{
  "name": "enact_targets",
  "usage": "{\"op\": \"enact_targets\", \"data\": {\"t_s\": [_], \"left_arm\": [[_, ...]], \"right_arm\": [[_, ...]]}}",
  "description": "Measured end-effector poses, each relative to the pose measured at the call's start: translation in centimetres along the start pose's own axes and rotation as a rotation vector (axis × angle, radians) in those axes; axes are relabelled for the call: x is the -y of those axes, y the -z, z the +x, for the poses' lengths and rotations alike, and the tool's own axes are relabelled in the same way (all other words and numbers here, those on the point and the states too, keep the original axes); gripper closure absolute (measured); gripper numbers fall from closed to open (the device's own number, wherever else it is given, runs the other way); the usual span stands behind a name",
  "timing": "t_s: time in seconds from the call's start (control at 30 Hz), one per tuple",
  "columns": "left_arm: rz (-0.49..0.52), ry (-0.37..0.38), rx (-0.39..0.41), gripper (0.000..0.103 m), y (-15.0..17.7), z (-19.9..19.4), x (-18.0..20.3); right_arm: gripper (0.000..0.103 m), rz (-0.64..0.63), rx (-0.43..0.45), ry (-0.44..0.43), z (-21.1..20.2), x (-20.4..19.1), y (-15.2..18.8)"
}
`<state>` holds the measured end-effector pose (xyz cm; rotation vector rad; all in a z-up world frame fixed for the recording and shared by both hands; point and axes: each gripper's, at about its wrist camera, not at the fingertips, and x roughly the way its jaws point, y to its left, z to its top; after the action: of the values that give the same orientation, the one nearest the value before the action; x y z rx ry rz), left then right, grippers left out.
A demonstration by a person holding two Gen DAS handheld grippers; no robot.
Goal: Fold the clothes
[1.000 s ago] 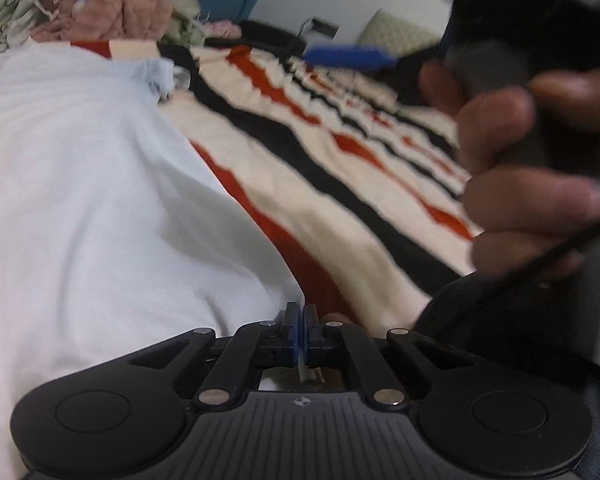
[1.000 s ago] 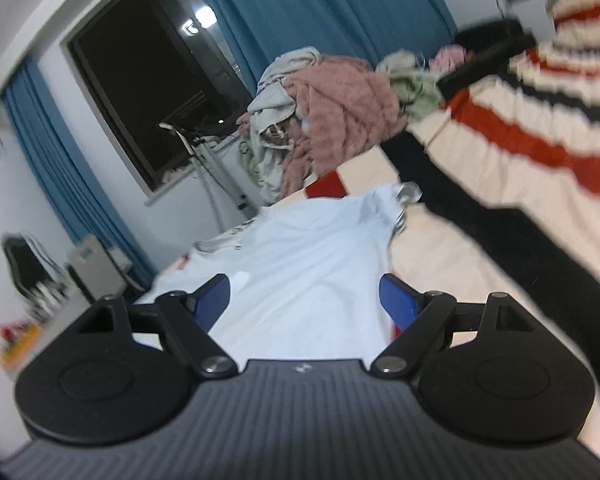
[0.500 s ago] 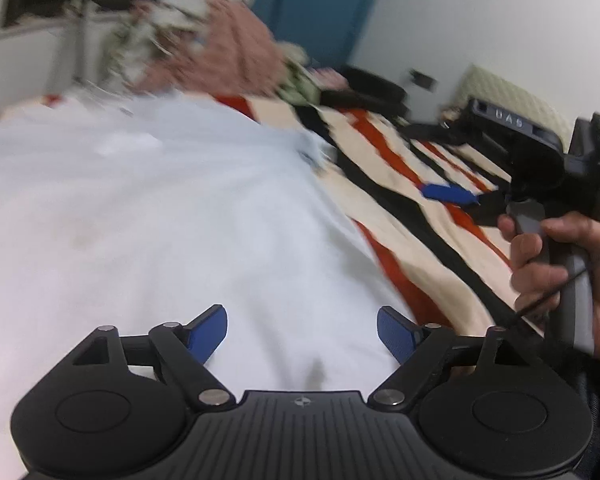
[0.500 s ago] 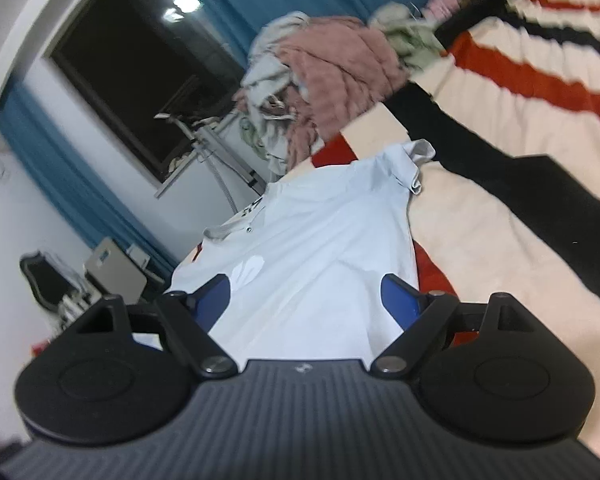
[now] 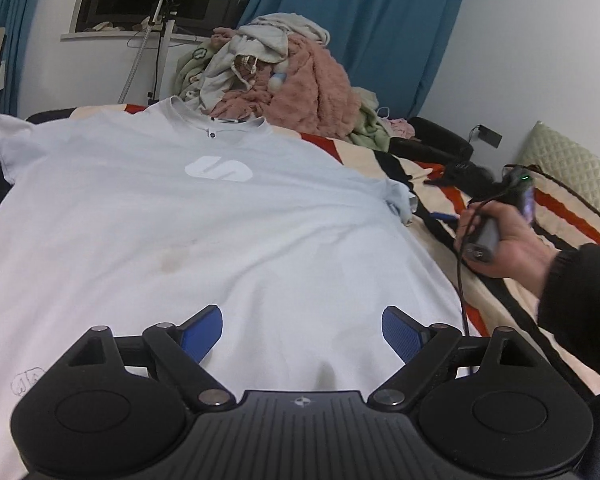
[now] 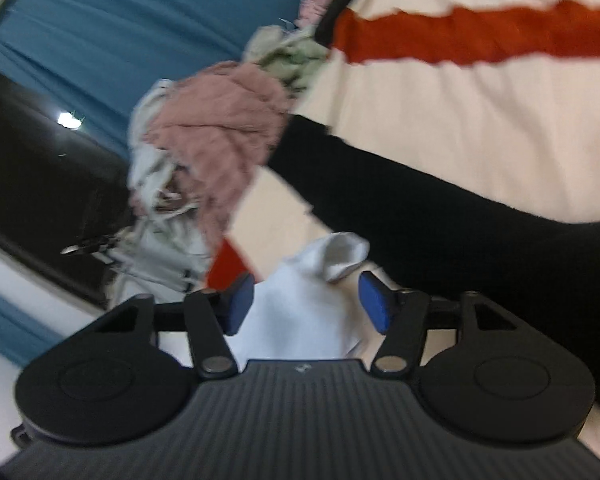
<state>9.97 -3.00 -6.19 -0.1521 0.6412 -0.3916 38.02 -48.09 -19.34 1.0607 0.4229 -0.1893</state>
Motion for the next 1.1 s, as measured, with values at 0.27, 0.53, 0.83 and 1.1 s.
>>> {"op": "enact_targets", "data": {"t_s": [0.27,0.53,0.83,1.1], "left_arm": [[-0.054,-0.004,-0.064,0.015,0.8,3.1,-0.8],[-0.106,-0.011,-0.092,0.015,0.9,4.4,-1.9],[-0.071,-0.04,-0.058,0.015,0.4,4.1,-1.6],[-0.102,-0.076,-0.021,0.015,0.1,2.2,-1.8]], "right_arm": [[0.098,-0.14,-0.015,-0.046,7.0,-0.3,-1.3],[0.099,-0.481,0.132,0.052,7.0,-6.7,-5.1],[0.056,-0.45,0.11,0.184,7.3,-4.7,-7.2],[0.026,-0.155,0.071,0.012,-0.3,-2.3,-1.5]]}}
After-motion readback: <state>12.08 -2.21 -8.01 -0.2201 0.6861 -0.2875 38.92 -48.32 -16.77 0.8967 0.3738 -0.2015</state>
